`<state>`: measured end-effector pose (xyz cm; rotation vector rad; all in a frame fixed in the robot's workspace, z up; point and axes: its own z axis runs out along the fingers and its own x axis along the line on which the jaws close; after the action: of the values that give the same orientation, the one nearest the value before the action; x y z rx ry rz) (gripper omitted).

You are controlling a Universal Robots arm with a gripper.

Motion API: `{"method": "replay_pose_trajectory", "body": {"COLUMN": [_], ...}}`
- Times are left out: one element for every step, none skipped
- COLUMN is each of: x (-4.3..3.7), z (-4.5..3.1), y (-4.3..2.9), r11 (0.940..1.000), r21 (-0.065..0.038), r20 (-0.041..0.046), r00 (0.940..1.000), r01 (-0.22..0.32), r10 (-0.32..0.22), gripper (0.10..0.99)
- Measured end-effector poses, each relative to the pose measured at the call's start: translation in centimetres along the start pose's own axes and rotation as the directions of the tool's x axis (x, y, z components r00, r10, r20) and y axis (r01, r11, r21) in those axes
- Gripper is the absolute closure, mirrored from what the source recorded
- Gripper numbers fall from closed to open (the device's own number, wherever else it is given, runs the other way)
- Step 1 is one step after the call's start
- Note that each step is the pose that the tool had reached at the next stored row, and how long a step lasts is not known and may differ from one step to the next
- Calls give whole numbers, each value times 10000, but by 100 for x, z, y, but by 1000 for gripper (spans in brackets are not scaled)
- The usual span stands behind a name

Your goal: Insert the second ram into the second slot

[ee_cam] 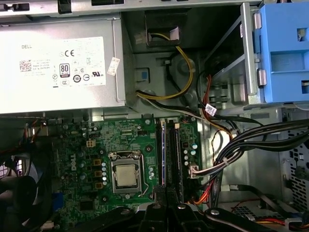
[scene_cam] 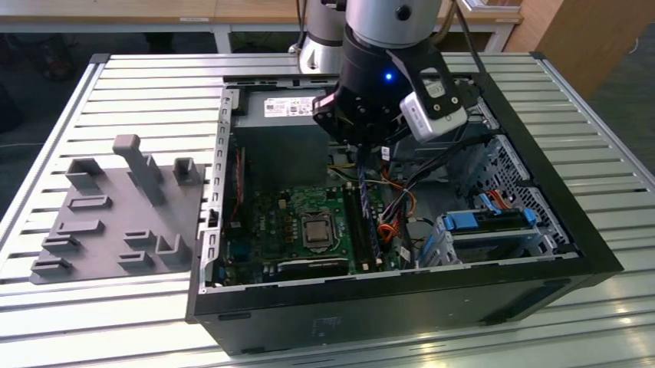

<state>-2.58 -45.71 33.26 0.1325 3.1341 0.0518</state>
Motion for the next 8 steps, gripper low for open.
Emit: {"method": "replay_pose_trajectory", "body": {"x": [0,0,0,0,0,0,0,0], "z": [3,5,9,13,16,20,24,27], "y": [0,0,0,-1,-1,-1,-2,-2], "r11": [10000,10000,10000,10000,10000,10000,10000,10000], "r21": [1,0,0,-1,-1,-1,1,1], "r20": [-3,-4,-6,-8,-10,-13,-16,-19], "r00": [10000,10000,10000,10000,10000,10000,10000,10000], "r01": [0,0,0,0,0,0,0,-1], "r10": [0,0,0,0,0,0,0,1], "gripper": [969,969,969,969,969,969,969,969]}}
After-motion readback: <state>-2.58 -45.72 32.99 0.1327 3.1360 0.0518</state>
